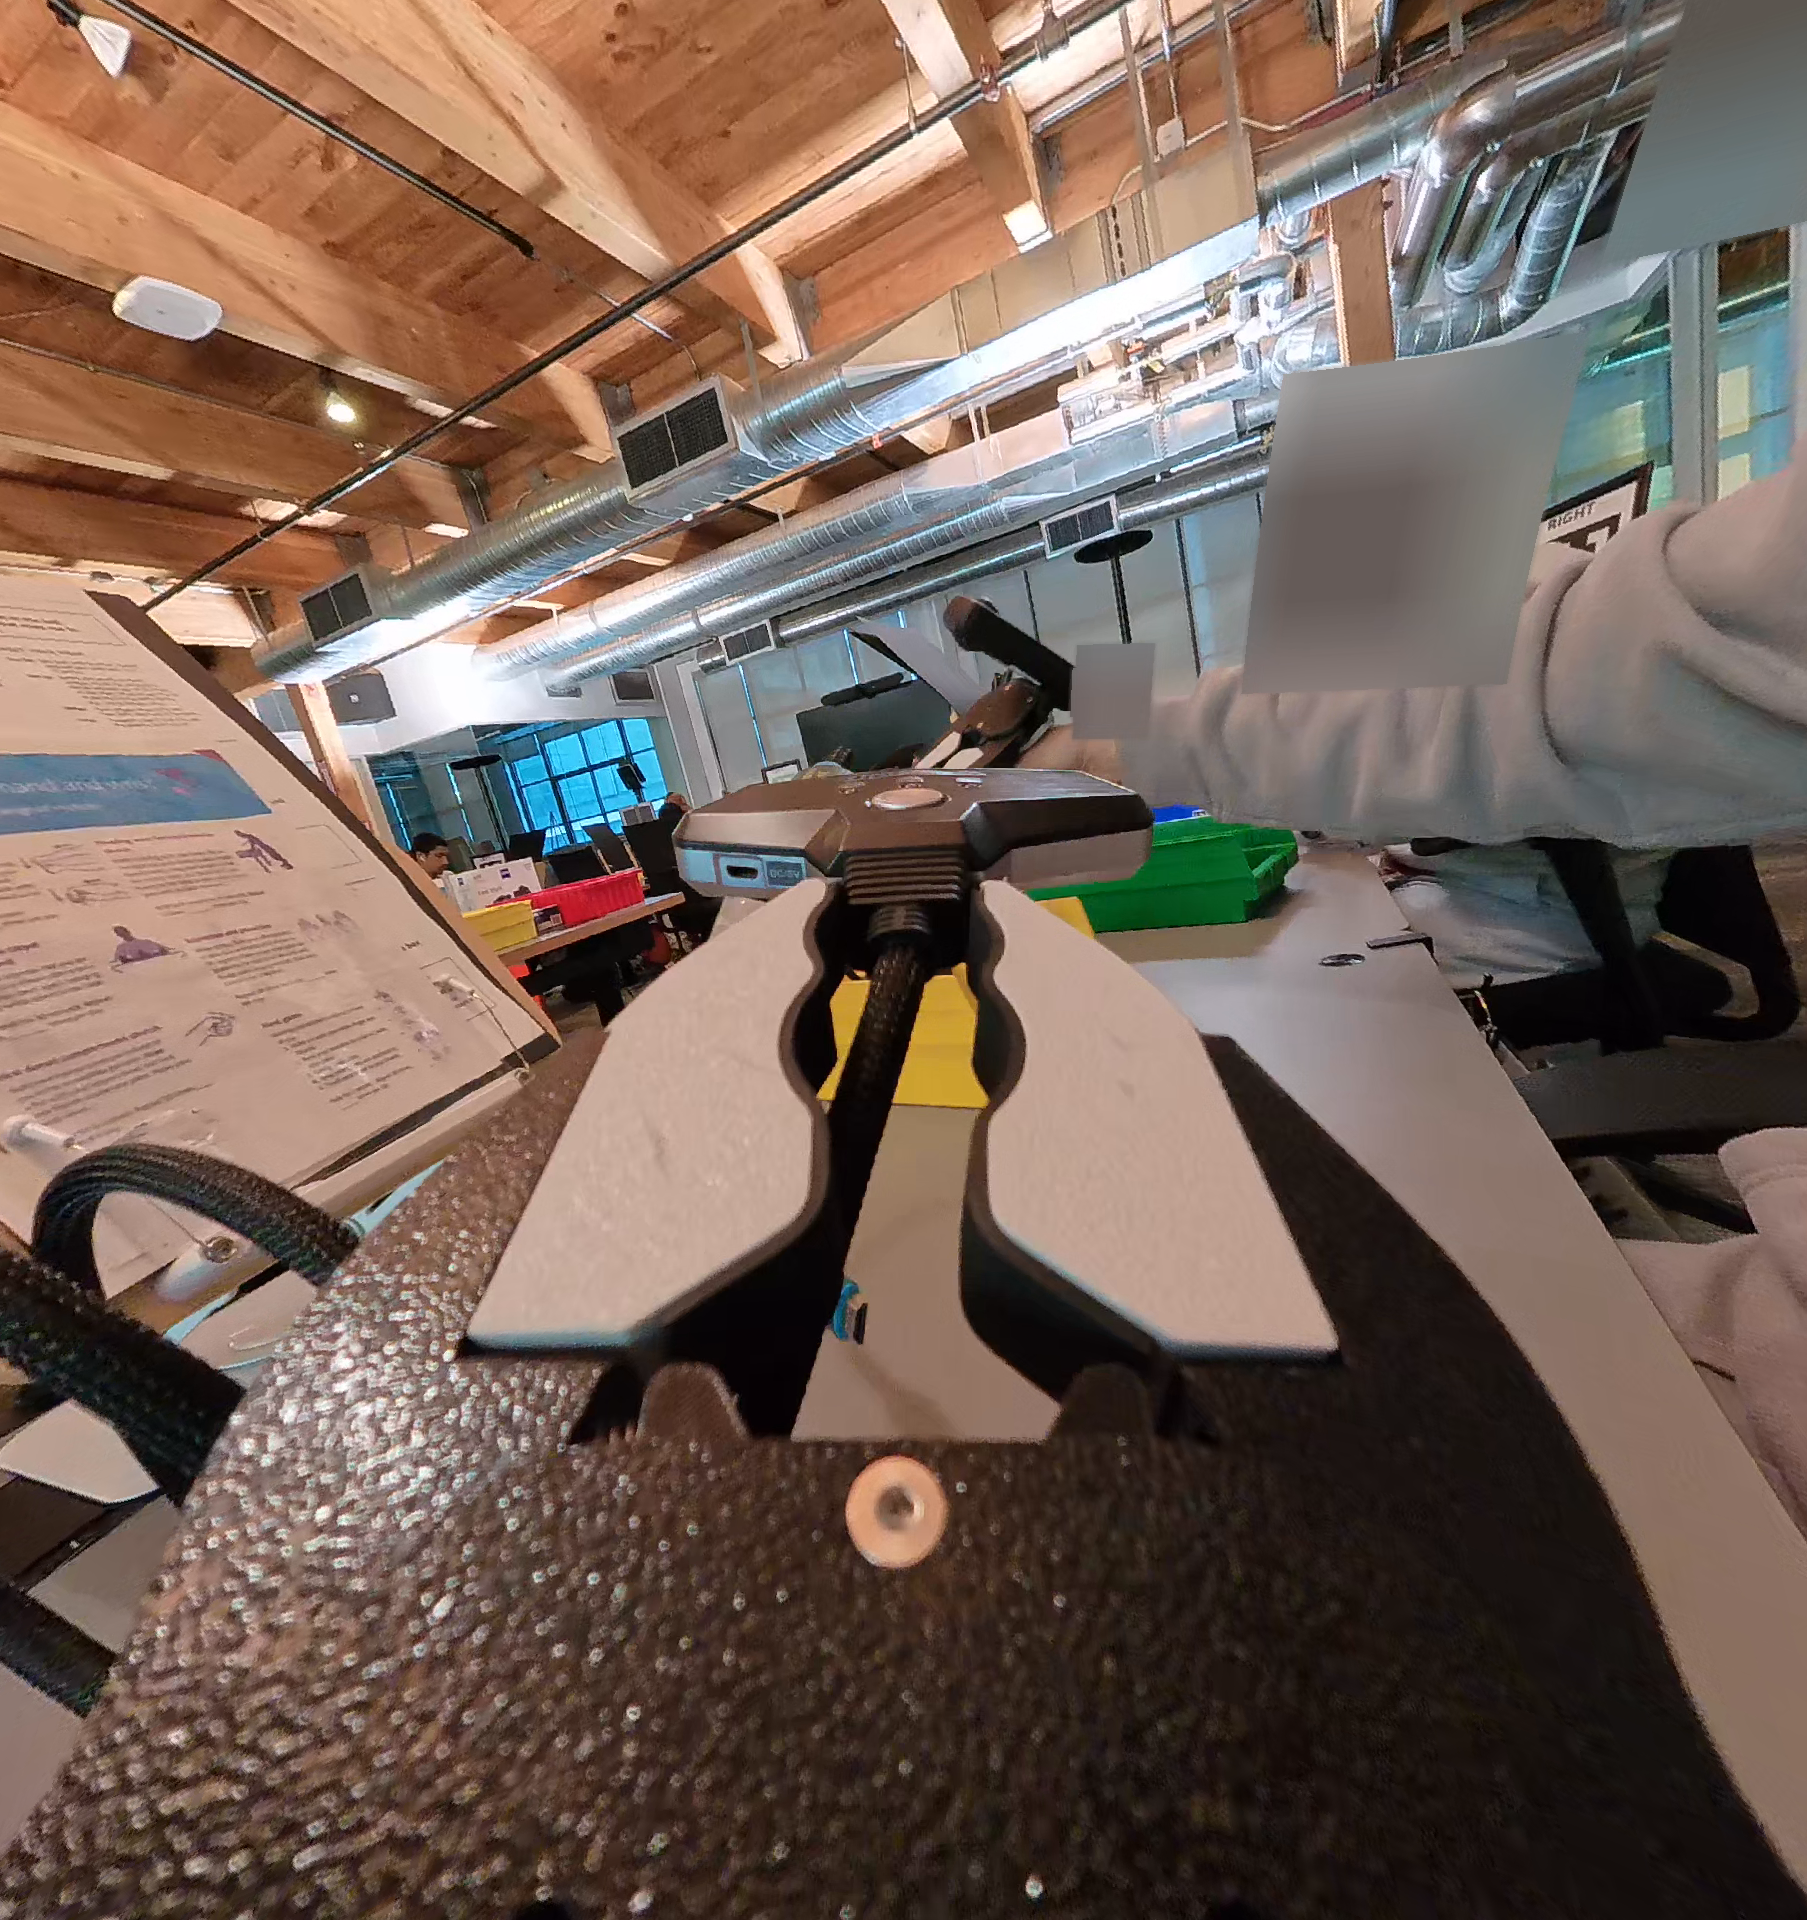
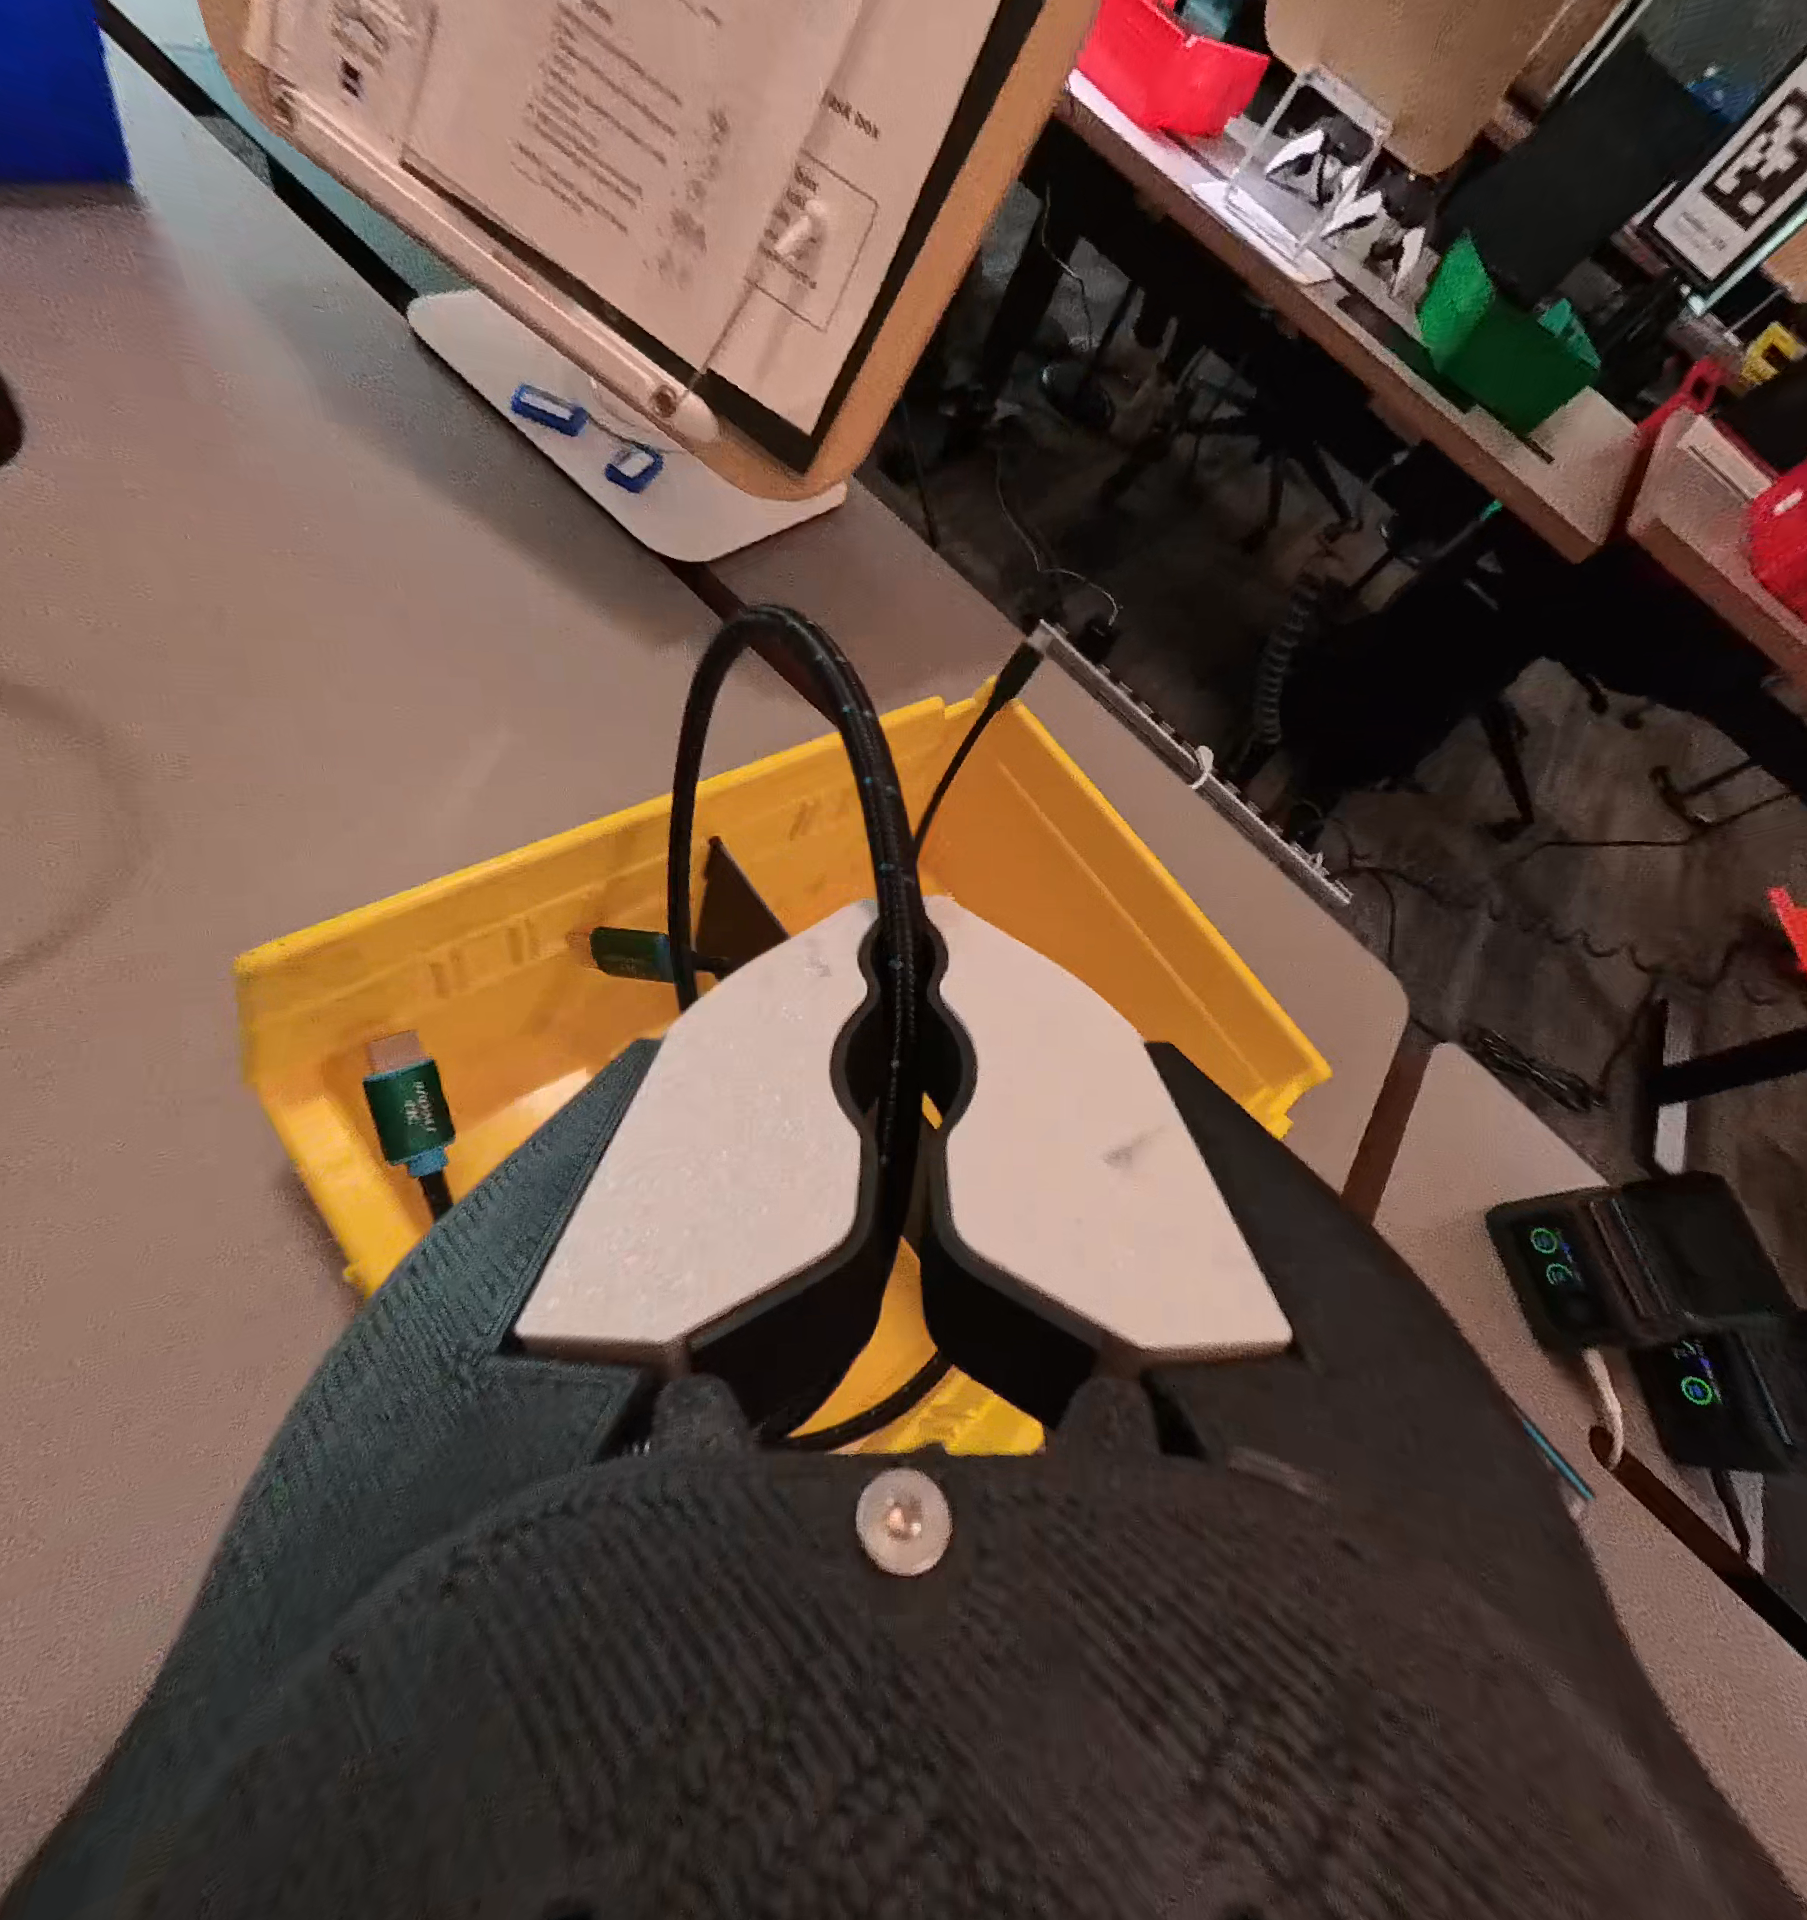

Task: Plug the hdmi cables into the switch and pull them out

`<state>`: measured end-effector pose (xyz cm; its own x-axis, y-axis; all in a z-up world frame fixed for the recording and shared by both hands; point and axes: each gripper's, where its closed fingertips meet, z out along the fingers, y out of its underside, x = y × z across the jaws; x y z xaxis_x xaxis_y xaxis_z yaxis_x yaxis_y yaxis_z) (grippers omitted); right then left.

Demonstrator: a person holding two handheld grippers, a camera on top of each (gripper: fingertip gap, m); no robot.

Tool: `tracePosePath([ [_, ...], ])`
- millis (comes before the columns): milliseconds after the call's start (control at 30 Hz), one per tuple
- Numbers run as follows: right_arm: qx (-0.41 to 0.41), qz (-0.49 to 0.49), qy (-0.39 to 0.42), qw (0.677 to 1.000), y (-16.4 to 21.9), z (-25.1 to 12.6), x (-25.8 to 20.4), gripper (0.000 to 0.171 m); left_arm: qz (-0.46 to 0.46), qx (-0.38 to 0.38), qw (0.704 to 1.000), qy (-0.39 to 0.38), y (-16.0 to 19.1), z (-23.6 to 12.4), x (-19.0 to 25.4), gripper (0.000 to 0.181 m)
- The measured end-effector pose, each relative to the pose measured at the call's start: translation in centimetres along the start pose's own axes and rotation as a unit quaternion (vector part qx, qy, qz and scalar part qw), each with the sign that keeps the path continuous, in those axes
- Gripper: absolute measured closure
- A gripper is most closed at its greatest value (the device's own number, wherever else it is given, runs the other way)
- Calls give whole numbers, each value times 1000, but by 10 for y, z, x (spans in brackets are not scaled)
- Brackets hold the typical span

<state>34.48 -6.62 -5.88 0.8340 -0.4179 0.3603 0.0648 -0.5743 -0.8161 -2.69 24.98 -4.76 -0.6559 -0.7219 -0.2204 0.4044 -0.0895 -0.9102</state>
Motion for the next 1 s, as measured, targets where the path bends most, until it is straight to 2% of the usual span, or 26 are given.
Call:
tracePosePath([
  [33,-7,2,21,1000,6,5,4,171,-1,-1,1000,1,1,0,0,160],
  [100,-22,-5,82,996,19,10,16,171,-3,-4,1000,2,3,1,1,160],
  [167,-65,-23,94,993,38,14,15,171,-5,-5,1000,2,4,1,0,160],
  [267,-200,-62,117,971,82,10,17,171,-8,-4,1000,1,6,1,-1,160],
  [367,-284,-26,75,956,106,-9,10,171,-13,-4,1000,0,7,1,-1,160],
  [400,-307,-14,69,949,111,-17,10,167,-14,-4,1000,1,7,2,-1,160],
  [433,-322,-18,87,943,114,-24,17,154,-14,-4,1000,1,7,2,-1,160],
  [467,-332,-26,108,937,114,-31,24,144,-14,-4,1000,2,7,3,0,160],
  [533,-344,-24,131,929,113,-42,31,140,-14,-5,1000,5,7,5,2,160],
  [633,-316,-3,152,936,99,-47,32,140,-14,-7,1000,9,7,8,5,160],
  [733,-284,34,145,947,77,-46,16,127,-15,-9,1000,16,9,10,8,160],
  [767,-258,42,116,958,62,-40,-2,122,-14,-11,1000,19,10,11,9,160],
  [833,-173,76,-29,982,20,-22,-76,113,-8,-14,999,27,11,13,12,160],
  [900,-110,121,-201,966,-26,-21,-162,103,-4,-17,999,37,12,16,17,159],
  [933,-85,123,-240,959,-48,-24,-190,98,-2,-18,999,43,12,17,19,160],
  [1000,-34,42,-267,962,-88,-38,-229,87,0,-22,998,55,13,19,24,160],
])
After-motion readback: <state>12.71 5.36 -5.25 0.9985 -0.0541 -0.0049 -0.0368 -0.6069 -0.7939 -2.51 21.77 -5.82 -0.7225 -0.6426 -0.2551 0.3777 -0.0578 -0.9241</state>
